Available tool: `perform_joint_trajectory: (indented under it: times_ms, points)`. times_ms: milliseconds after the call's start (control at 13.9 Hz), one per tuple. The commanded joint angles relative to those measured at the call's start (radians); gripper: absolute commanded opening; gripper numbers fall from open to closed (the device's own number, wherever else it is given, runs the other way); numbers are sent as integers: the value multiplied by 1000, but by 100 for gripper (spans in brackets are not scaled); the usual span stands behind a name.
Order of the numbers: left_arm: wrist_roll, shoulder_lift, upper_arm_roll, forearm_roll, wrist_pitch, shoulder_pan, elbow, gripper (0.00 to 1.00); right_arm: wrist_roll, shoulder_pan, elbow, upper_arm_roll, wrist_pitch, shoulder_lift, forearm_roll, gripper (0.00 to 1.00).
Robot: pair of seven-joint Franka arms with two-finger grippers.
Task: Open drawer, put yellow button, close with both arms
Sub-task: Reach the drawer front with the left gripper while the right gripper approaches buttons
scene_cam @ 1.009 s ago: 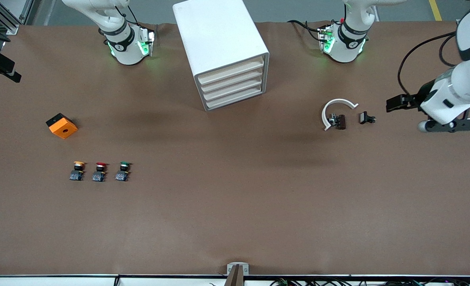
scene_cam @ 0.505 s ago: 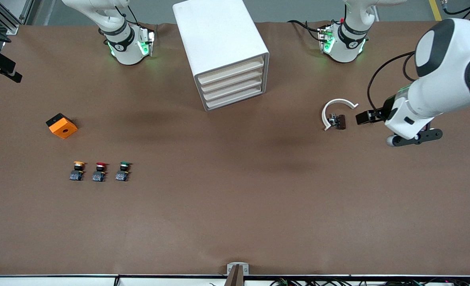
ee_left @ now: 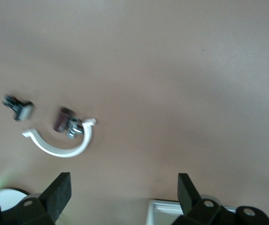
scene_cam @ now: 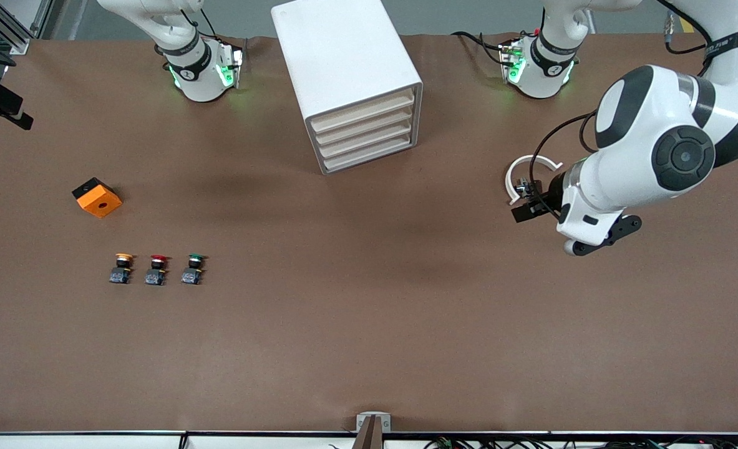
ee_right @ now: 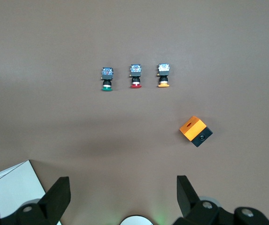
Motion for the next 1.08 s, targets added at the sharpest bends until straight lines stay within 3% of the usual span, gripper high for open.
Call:
perform_joint_trajectory:
  times_ms: [0, 505, 649, 793, 1009]
  points:
    - [-128, 49, -3, -81, -19, 4, 72, 100, 18, -7, 14, -4, 4, -1, 14, 100]
    - [-591, 160, -3, -186, -19, -59, 158, 100, 18, -22, 35, -7, 12, 19, 32, 100]
    - [-703, 190, -3, -232, -29, -63, 158, 100, 14, -12, 35, -6, 18, 82, 14, 100]
    - [-806, 233, -4, -281, -84, -63, 159, 100, -2, -12, 43, -4, 43, 156, 8, 100]
    - [-938, 310, -4, -376, -171, -63, 159, 100, -9, -13, 47, -4, 70, 167, 4, 100]
